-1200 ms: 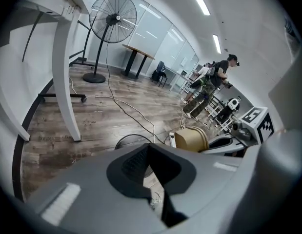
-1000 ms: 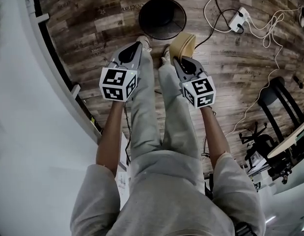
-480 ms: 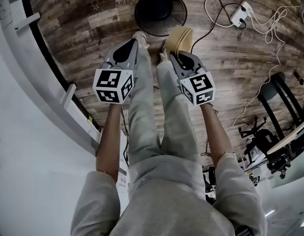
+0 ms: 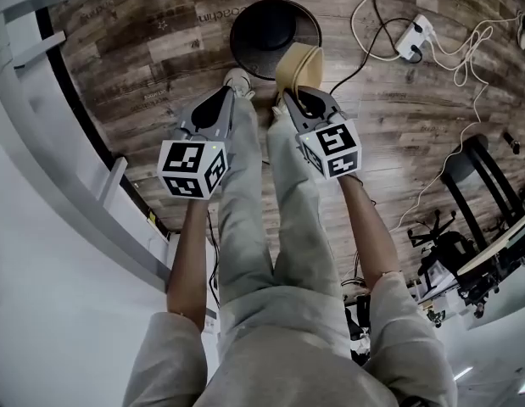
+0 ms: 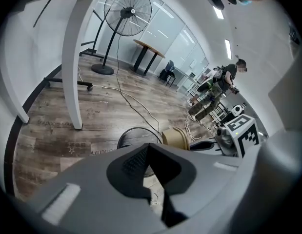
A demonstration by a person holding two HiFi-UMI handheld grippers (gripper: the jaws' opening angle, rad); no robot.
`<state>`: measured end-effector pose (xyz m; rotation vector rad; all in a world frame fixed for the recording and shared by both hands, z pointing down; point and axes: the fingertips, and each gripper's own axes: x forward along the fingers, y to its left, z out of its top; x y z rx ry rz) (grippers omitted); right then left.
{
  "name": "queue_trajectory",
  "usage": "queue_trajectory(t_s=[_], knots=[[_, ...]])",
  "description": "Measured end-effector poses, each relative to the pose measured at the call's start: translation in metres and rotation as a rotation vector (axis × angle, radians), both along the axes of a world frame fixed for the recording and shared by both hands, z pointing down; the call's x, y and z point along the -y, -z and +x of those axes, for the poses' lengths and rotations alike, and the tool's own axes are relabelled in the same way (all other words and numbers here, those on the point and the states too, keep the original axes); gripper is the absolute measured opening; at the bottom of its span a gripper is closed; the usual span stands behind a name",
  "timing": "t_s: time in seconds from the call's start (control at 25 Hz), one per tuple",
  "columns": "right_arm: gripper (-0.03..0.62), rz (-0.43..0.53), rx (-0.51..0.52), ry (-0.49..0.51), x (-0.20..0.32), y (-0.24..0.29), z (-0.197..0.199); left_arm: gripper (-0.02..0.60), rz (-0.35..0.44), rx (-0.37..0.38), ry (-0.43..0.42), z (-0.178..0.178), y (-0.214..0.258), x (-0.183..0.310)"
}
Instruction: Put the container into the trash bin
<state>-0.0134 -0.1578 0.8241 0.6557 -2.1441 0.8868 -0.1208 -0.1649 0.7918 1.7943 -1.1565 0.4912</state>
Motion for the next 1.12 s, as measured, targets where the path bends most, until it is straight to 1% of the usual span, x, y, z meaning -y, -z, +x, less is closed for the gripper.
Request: queue_trajectory(t_s=[0.24,0.52,0.84,1.12], knots=[[0.028,-0.004,-0.014,0.054,0.012,-0.027,-0.015,0.011,-0.013,-0.008,0.02,-0.002,-0.006,0.0],[0.028,-0.038,-0.037,0.033,0.024,-0.064,-0.028,0.011,-0.017,-0.01,0.029,-0.005,-0.01,0.001],[0.028,-0.071,-0.084,0.038,0.043,-0.102,-0.037,0.011,-0.021,-0.015,0.025,-0.005,-0.012,0.0],[0.028,-0.114,-0.111,0.027,0.048,-0.128,-0.035,0.011,-0.024,-0.018,0.025,-0.003,-0.014,0.0]])
